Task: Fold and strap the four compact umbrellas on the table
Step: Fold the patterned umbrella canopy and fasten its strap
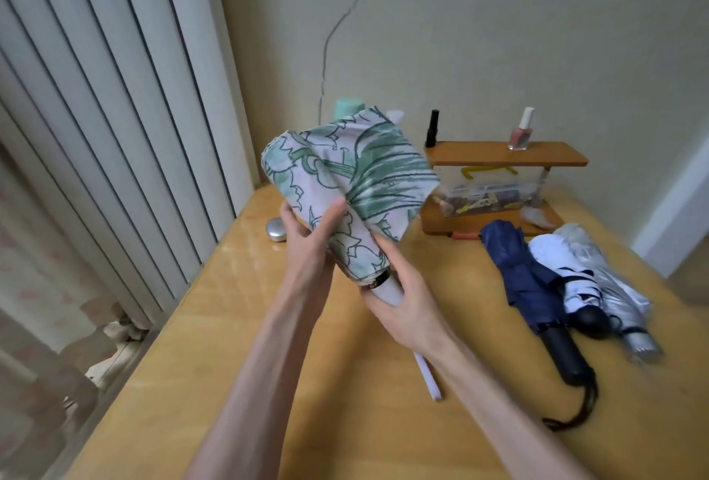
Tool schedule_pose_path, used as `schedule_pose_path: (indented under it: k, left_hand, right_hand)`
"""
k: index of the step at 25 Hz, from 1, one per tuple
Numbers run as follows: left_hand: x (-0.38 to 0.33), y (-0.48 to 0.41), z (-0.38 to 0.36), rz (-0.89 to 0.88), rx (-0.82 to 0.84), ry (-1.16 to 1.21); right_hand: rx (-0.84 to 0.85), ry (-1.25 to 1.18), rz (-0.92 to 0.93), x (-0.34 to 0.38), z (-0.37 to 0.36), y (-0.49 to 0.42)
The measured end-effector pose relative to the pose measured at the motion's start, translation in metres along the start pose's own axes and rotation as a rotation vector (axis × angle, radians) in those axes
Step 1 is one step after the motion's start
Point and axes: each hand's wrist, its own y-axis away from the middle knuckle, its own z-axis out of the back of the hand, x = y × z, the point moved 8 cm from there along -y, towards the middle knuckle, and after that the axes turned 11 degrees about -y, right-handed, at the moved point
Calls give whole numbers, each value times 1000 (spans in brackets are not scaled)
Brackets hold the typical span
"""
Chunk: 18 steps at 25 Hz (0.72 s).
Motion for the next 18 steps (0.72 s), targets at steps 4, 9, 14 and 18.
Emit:
schedule_pose_path:
  k: [4,9,14,18]
  left_hand:
    - [15,3,-2,25,-19,111]
    - [25,10,6,37,-291,117]
    - [22,-10,12,-17,-127,176]
    - [31,-15,18,53,-110,227]
  right_hand:
    - [209,-107,-102,-6,6,19]
    - [-152,719,296,2,20,38]
    - [143,7,71,-7,13,18]
    - [301,-265,-159,-19,9,13]
